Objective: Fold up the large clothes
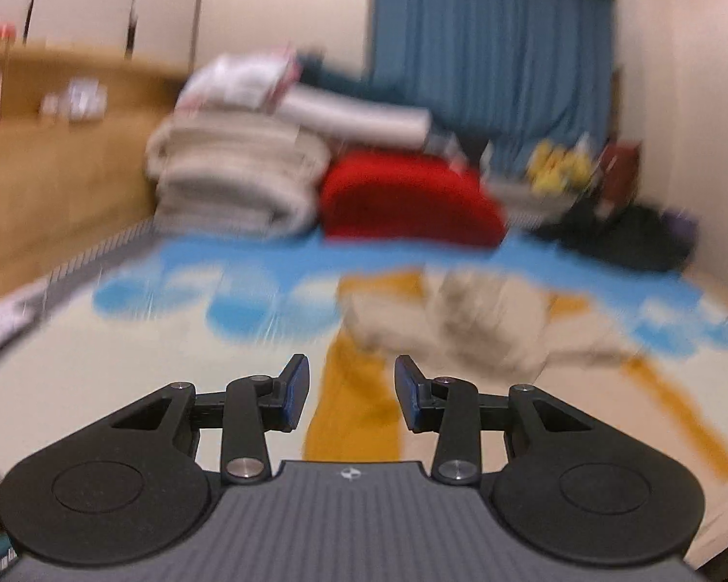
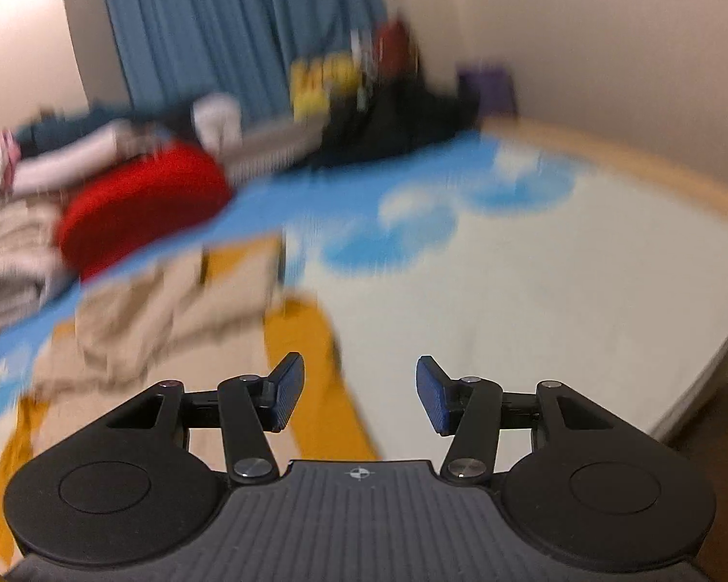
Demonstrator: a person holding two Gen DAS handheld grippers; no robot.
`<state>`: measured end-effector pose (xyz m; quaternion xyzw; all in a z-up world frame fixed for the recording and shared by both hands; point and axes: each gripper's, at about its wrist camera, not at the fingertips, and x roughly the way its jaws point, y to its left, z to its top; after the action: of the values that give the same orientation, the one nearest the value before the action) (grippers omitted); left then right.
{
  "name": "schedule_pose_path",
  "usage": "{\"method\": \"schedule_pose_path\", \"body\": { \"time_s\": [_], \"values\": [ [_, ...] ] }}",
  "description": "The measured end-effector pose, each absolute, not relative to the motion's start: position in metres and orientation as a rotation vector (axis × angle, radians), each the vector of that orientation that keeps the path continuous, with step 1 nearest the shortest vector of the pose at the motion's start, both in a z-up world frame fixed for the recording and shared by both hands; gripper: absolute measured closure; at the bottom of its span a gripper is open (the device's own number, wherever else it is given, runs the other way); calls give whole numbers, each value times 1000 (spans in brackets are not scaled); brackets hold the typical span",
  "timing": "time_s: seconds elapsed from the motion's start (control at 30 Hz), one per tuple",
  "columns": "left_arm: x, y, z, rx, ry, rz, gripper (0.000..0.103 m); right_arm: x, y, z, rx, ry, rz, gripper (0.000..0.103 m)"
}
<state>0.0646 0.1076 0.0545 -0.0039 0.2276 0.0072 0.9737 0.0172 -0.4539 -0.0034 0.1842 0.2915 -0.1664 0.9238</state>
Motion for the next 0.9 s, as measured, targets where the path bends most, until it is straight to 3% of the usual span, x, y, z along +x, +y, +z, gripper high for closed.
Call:
{"method": "schedule_pose_path", "body": {
  "time_s": [0.13,0.4,0.5,0.53,0.57,0.6,0.67,0.73,0.77,0.8,0.9],
  "values": [
    [109,139,-11,-96,756,110,60,34,-448,-31,357,731,-350,50],
    [138,188,-80,-257,1028,150,60,45,-446,-79,390,917,-399,50],
    [135,183,-80,-217,1022,136,62,46,-446,-88,374,963,-407,50],
    [135,181,-80,-200,1022,125,71,48,-446,-91,374,975,-408,51],
    [134,179,-80,-176,1024,115,88,48,-445,-93,374,979,-407,51],
    [133,175,-79,-150,1022,111,95,48,-444,-92,372,982,-403,51],
    [133,172,-77,-129,1010,93,100,49,-442,-91,367,983,-386,59],
    [136,170,-74,-129,994,86,100,48,-440,-88,368,975,-367,83],
    [135,173,-70,-151,982,83,100,47,-440,-86,372,964,-364,88],
    [133,174,-66,-179,974,78,99,45,-441,-83,393,948,-359,93],
    [134,179,-72,-226,1016,93,96,42,-449,-83,450,940,-363,93]
  ]
}}
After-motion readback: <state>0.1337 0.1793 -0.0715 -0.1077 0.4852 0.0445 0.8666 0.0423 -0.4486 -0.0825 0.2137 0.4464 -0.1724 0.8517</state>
